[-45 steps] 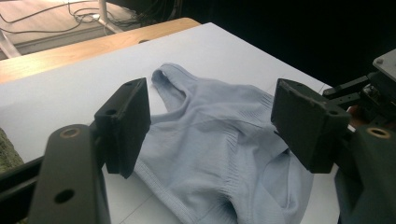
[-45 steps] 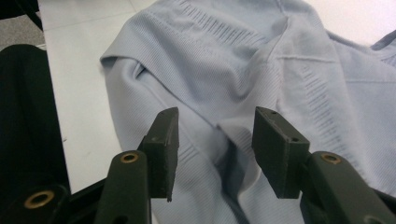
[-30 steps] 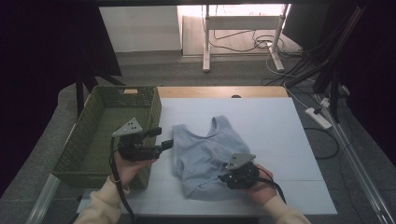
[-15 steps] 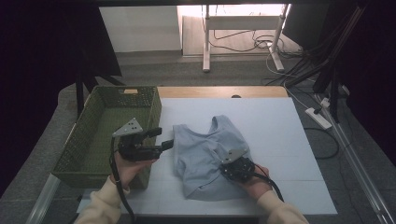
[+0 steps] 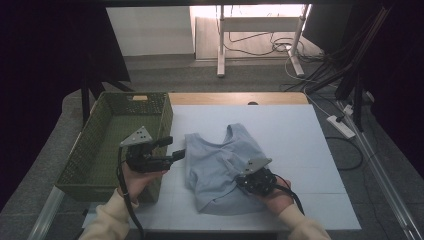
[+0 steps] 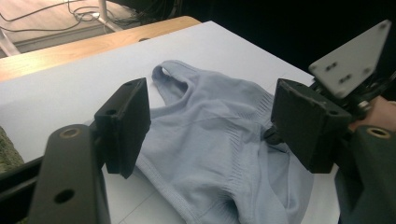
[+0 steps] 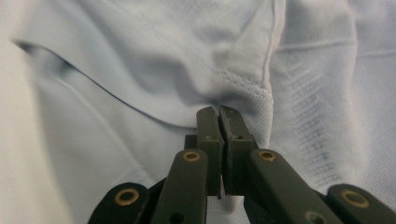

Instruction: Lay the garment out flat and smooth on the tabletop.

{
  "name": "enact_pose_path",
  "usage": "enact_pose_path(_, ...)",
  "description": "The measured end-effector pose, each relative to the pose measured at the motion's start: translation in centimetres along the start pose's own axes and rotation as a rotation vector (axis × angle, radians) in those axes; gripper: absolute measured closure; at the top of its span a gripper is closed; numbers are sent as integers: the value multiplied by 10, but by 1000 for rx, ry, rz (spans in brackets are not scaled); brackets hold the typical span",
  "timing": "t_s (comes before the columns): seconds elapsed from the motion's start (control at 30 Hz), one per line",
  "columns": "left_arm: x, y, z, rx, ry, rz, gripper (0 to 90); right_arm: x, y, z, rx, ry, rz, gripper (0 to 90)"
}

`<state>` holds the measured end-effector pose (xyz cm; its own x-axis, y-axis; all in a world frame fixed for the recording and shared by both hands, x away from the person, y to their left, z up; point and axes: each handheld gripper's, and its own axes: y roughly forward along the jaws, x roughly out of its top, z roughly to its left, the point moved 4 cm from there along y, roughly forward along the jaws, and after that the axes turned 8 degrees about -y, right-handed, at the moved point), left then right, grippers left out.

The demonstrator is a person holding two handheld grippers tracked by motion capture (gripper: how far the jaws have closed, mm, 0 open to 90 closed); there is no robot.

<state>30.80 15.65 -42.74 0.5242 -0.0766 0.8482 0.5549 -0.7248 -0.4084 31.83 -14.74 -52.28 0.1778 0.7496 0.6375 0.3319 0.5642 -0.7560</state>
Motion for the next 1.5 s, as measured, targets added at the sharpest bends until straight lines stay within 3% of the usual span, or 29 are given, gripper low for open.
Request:
enact_pose_path(0.27, 0, 0, 0, 0, 1, 0, 288, 10, -27, 16, 40, -12, -103, 878)
enact_pose_path(0.57, 1, -1, 0, 1, 1, -2, 288, 15, -31, 35, 96, -44, -118, 878)
enact_pose_path(0.73, 1, -2, 1, 1, -2, -7, 288, 15, -41, 34, 99, -38, -145, 878)
enact_pose_path(0.83, 1, -2, 0, 1, 0, -5, 288, 9, -39, 34, 118, -33, -121, 877)
enact_pose_path(0.93, 1, -2, 0, 1, 2, -4, 288, -1, -28, 37, 147, -36, -52, 877)
enact_pose_path(1.07, 1, -2, 0, 1, 1, -4, 288, -10, -18, 36, 145, -44, 6, 877)
enact_pose_path(1.3, 1, -1, -1, 1, 1, -3, 288, -16, -13, 33, 151, -30, 17, 858)
enact_pose_path(1.37, 1, -1, -1, 1, 1, -3, 287, -15, -13, 34, 150, -38, 5, 801)
enact_pose_path(1.5, 1, -2, 0, 2, 1, -5, 287, -3, -20, 36, 108, -60, -85, 665)
